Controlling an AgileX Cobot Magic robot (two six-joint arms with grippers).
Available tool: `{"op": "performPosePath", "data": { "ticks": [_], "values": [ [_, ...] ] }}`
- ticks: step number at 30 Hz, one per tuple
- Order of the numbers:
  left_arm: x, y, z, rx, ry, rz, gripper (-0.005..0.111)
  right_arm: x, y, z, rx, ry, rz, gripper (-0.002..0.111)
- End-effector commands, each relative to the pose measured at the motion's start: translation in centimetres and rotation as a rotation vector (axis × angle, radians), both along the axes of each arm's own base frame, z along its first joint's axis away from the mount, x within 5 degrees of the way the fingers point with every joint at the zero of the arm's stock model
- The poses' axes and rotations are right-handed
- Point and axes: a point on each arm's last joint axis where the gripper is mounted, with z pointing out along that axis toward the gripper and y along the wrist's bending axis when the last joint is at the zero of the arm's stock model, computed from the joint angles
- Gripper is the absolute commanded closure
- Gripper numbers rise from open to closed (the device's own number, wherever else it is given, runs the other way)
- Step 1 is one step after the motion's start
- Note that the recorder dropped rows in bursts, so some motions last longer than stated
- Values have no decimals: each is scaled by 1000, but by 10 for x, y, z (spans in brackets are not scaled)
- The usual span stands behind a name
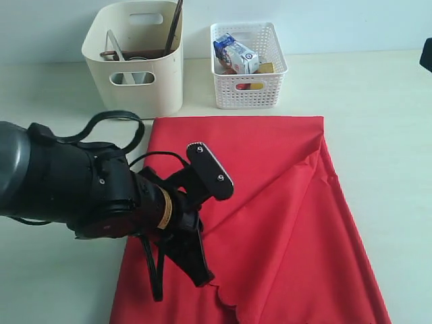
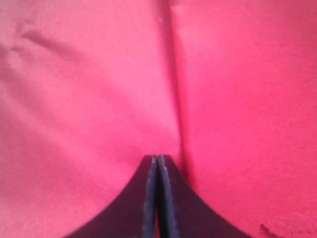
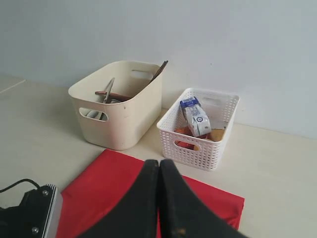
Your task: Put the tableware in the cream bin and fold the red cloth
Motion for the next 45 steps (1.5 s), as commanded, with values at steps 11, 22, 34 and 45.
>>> {"op": "performPosePath", "data": {
  "ticks": [11, 22, 34, 45],
  "values": [
    [-75, -89, 57, -413, -140, -380, 104, 1, 0, -1, -1, -8, -5, 108],
    [-29, -45, 25, 0, -49, -141, 104, 1, 0, -1, -3, -6, -5, 108],
    [-72, -108, 14, -337, -84, -375, 104, 1, 0, -1, -1, -8, -5, 108],
    [-96, -127, 67, -167, -200, -487, 104, 1, 0, -1, -2, -11, -4, 108]
  ]
}}
